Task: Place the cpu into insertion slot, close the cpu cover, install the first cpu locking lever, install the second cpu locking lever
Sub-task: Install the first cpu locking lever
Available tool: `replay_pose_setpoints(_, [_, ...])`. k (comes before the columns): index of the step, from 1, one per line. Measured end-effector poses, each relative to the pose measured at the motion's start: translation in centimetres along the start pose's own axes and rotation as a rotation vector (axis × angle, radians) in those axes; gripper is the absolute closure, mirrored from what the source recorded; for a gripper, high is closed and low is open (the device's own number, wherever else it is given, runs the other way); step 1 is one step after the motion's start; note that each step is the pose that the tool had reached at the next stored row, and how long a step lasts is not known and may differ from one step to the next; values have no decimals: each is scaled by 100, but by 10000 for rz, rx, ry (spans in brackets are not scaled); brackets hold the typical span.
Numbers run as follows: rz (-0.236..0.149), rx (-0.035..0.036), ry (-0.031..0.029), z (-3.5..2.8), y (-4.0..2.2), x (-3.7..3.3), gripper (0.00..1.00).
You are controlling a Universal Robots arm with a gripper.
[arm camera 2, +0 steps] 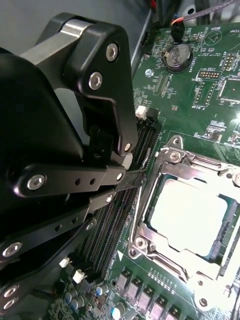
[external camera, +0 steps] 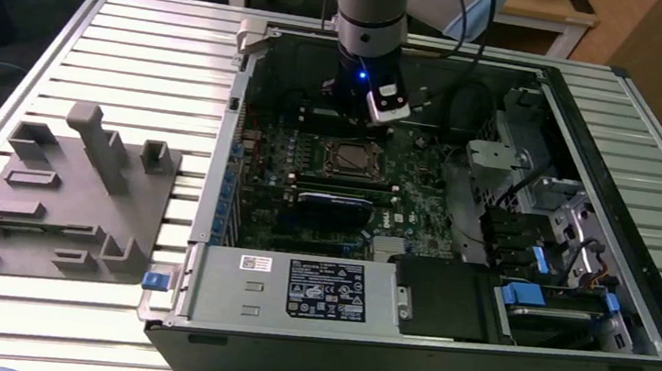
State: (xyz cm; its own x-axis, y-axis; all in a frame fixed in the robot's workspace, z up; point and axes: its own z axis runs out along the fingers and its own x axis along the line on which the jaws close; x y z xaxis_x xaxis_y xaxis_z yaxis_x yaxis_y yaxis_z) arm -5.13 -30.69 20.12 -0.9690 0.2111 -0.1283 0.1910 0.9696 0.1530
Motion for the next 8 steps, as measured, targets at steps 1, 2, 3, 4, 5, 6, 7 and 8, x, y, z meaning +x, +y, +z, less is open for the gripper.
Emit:
replay_pose_setpoints(1, [11,-67,13,0,-2,0,89])
replay_pose_setpoints(2, [20,-119,23,0,-4,-1,89])
replay_pose_setpoints(3, [25,-156,31,-1,-7,-1,89])
replay_pose_setpoints(4, [29,-180,36,-1,-9,-2,89])
replay_pose_setpoints(5, [31,-192,38,-1,-12,-3,89])
replay_pose_setpoints(6, [32,-198,39,-2,-15,-4,89])
replay_pose_setpoints(7, [33,-206,41,-2,-18,-5,89])
replay_pose_setpoints(8, [35,-214,43,-3,-20,-5,89])
